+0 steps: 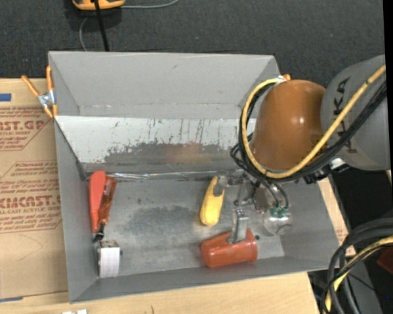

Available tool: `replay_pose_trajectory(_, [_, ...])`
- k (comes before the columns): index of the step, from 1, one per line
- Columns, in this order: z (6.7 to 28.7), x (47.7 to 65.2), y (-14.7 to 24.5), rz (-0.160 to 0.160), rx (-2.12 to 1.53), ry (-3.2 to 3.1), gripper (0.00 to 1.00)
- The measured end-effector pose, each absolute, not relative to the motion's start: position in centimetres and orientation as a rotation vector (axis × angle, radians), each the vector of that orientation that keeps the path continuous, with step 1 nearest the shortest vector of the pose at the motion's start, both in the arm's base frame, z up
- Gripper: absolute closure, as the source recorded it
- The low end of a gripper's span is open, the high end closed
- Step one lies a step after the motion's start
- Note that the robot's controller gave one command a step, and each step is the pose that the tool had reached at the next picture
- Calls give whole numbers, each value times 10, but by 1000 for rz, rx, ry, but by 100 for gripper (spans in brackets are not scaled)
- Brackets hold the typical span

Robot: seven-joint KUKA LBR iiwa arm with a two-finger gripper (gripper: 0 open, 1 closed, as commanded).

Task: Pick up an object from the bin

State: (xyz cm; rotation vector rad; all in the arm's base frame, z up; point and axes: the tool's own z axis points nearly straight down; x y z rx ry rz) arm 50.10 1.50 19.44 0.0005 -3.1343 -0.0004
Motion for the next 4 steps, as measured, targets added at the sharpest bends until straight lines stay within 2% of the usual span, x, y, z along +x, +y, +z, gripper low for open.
replay_pose_trajectory(1, [199,503,15,-1,0,-3142,0])
replay_pose_trajectory(2, [190,496,7,0,13,-3138,0])
replay_pose_trajectory(3, [209,498,-9,-1,17,-3139,0])
replay_pose_trajectory(4, [169,497,-25,1,32,-3149,0])
